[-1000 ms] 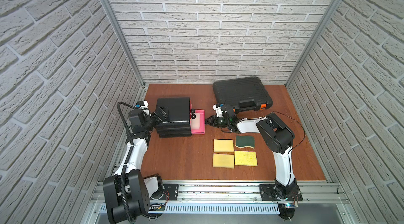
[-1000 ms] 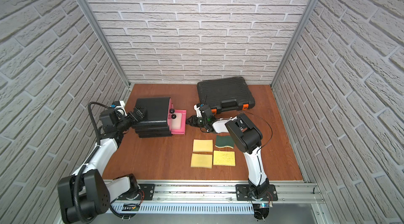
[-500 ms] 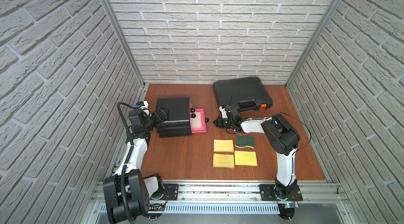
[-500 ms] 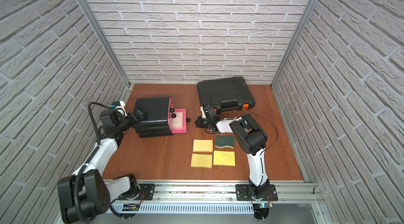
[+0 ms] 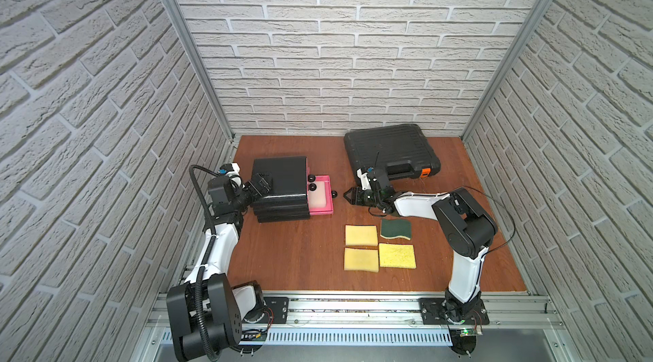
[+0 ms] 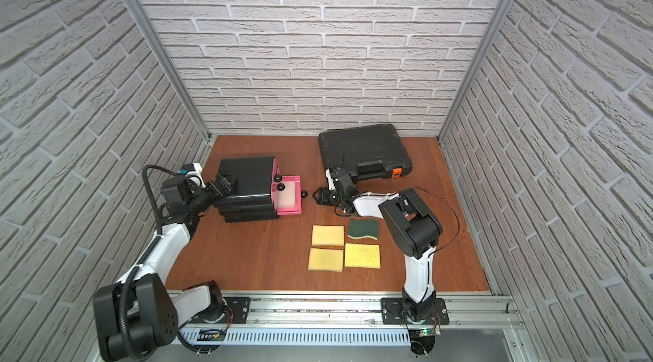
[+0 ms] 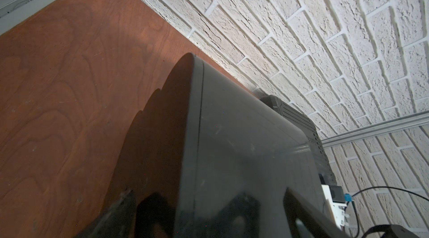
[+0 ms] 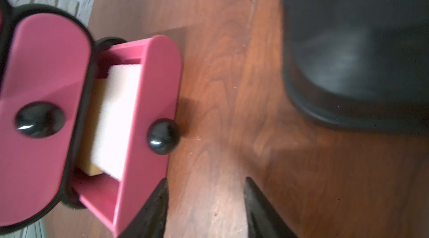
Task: Take the sponge out of the drawer
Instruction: Open the drawer in the storage box.
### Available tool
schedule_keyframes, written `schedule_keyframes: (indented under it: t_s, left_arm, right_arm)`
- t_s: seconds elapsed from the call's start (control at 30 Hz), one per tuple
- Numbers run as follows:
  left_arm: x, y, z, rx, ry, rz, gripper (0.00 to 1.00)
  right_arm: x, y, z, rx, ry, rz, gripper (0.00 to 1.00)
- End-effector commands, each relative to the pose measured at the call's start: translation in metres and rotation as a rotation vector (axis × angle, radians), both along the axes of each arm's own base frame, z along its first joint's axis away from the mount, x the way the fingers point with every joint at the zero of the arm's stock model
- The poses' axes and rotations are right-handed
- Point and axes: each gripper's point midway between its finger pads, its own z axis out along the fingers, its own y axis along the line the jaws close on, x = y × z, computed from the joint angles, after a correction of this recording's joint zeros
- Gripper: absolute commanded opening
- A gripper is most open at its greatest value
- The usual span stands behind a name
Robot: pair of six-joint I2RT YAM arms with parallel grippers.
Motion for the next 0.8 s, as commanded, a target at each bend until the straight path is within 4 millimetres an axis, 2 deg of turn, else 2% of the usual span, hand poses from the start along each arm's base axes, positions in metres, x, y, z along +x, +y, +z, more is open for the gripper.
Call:
schedule_keyframes:
  t_s: [0.0,0.17,0.37,0.5,0.67,0.77]
  left_arm:
    - [-0.002,0.003,-0.010,-0.003,0.020,0.013,0.98]
    - [-0.003,0.003,-0.009,-0.004,0.018,0.014,0.98]
    - [-0.003,0.002,-0.009,-0.006,0.015,0.011,0.98]
    - [-0.004,0.002,-0.007,-0.004,0.010,0.013,0.98]
    - [-0.004,0.002,-0.007,-0.004,0.008,0.013,0.98]
    - [-0.004,0.002,-0.007,-0.004,0.008,0.013,0.98]
  right_arm:
    - [-0.005,0.019,0.033,-0.003,-0.098,0.054,0.55]
    - [-0.016,0.031,0.044,-0.034,-0.127,0.089,0.56]
    - [-0.027,0.056,0.038,-0.144,-0.138,0.140,0.56]
    - [-0.027,0.058,0.033,-0.220,-0.136,0.126,0.52]
    - [-0.026,0.051,0.027,-0.305,-0.132,0.091,0.43]
    - [-0.026,0.049,0.022,-0.344,-0.122,0.083,0.41]
